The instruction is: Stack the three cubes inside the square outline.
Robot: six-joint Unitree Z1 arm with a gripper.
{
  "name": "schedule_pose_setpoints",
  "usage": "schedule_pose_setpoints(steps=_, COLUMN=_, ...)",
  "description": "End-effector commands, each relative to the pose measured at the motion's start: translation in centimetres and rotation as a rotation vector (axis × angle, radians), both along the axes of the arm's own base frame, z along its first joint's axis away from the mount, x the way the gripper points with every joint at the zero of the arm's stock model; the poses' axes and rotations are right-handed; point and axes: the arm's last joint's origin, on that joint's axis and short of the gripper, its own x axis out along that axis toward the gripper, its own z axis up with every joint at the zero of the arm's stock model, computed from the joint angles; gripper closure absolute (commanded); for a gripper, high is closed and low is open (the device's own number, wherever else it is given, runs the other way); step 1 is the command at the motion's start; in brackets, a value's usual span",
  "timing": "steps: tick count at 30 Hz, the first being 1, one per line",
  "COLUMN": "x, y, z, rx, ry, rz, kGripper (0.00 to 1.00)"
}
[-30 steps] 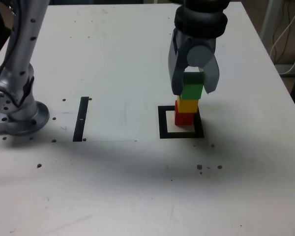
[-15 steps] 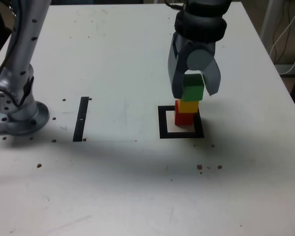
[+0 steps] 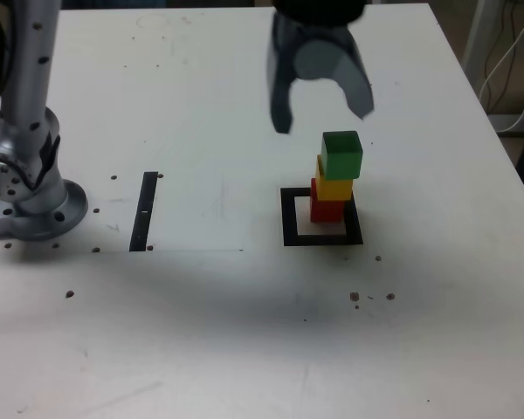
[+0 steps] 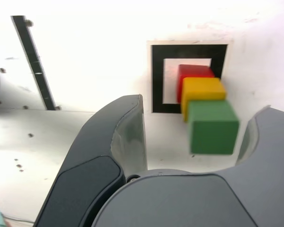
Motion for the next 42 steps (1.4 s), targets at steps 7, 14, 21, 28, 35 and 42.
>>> schedule_pose_setpoints(steps=7, x=-6.3, y=0.1, z=1.0, rx=-0.027, ry=0.04, rz=-0.051, kGripper=0.01)
schedule_pose_setpoints(steps=14, x=-10.2, y=0.3, z=-1.7, rx=-0.016, ry=0.127, rz=-0.068, kGripper=0.01)
schedule_pose_setpoints(steps=21, x=-12.9, y=0.2, z=-5.5, rx=-0.058, ry=0.097, rz=-0.07, kGripper=0.0)
schedule_pose_setpoints(steps=28, x=-16.5, y=0.2, z=-9.1, rx=-0.082, ry=0.096, rz=-0.067, kGripper=0.0)
schedule_pose_setpoints(steps=35, x=-18.0, y=0.0, z=-10.7, rx=-0.051, ry=0.116, rz=-0.095, kGripper=0.01)
schedule_pose_setpoints(steps=42, x=-19.2, y=-0.1, z=-11.3, rx=-0.024, ry=0.06, rz=-0.115, kGripper=0.01)
